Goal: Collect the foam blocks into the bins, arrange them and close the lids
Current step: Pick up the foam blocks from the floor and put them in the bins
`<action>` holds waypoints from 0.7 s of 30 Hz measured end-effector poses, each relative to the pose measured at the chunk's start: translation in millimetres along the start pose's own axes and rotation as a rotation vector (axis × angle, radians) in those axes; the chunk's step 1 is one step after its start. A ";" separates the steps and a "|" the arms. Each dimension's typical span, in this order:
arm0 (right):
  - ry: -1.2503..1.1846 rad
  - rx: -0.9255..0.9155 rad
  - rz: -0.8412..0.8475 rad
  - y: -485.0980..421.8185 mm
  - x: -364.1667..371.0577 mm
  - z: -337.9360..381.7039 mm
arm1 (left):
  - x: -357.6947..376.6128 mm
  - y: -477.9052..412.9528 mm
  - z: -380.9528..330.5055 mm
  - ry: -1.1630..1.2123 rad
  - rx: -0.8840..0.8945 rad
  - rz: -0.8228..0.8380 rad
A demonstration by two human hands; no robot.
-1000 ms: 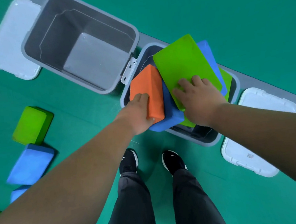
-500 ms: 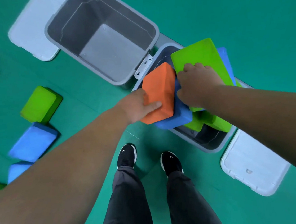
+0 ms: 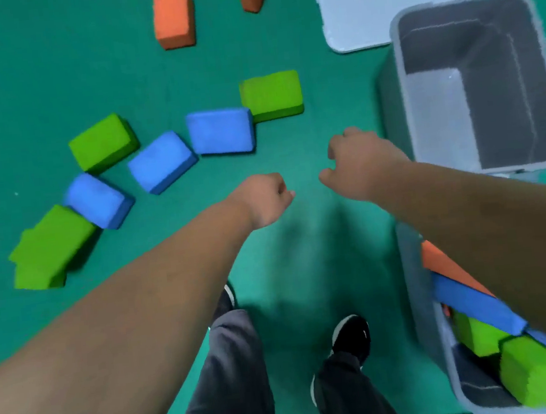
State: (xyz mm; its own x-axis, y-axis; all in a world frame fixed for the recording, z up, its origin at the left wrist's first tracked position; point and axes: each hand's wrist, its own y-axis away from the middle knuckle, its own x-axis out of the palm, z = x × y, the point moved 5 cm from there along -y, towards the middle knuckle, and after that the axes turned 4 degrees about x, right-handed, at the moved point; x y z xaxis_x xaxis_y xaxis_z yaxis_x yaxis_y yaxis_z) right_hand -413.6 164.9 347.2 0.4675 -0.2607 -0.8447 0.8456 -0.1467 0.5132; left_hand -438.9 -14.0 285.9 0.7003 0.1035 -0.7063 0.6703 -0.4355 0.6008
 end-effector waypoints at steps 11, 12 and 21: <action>0.262 -0.408 0.152 -62.7 57.1 323.0 | -22.6 129.5 319.5 0.195 -0.419 -0.043; 0.283 -0.430 0.154 -66.7 60.8 346.6 | -28.6 137.6 338.6 0.216 -0.437 -0.049; 0.506 -0.657 0.169 -81.4 109.4 569.4 | -56.5 203.3 505.0 0.380 -0.543 -0.130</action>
State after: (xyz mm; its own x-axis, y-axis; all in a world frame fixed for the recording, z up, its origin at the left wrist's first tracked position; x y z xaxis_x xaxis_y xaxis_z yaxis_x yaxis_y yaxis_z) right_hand -578.0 -394.9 299.5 0.5276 0.2522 -0.8112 0.6590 0.4811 0.5782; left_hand -466.1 -559.9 258.9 0.5770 0.4751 -0.6643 0.7135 0.1024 0.6931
